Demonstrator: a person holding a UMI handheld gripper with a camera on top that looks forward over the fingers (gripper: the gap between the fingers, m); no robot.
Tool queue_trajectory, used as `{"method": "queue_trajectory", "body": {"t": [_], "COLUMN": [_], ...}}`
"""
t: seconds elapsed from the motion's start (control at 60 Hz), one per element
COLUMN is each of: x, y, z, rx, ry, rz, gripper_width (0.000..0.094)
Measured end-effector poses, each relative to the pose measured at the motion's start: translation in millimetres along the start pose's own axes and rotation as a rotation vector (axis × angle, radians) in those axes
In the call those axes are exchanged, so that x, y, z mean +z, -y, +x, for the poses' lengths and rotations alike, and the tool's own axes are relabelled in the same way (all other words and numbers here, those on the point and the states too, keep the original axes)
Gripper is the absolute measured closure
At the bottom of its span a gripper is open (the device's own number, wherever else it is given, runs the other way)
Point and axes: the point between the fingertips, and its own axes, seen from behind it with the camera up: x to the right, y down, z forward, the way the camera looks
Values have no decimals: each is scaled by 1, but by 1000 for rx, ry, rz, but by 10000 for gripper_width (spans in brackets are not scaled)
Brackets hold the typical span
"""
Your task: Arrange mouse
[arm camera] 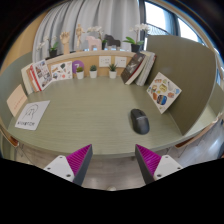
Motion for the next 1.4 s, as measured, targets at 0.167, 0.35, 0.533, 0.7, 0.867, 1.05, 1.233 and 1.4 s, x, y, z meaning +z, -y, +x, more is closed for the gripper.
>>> {"method": "queue_trajectory", "body": {"t": [0.167, 0.35, 0.533, 0.7, 0.867, 1.05, 1.233, 1.4], "x": [39, 87, 124, 138, 138, 138, 126, 60], "y": [4, 36, 59, 61, 60, 57, 86, 199], "z": [74, 97, 96, 92, 90, 92, 75, -16], "rx": [30, 25, 33, 54, 31, 36, -9, 43], "ry": [-40, -9, 13, 24, 16, 0, -79, -61], "rz": [-35, -24, -37, -54, -66, -134, -153, 51], "gripper_width": [88, 85, 190, 442, 544, 660, 660, 660]}}
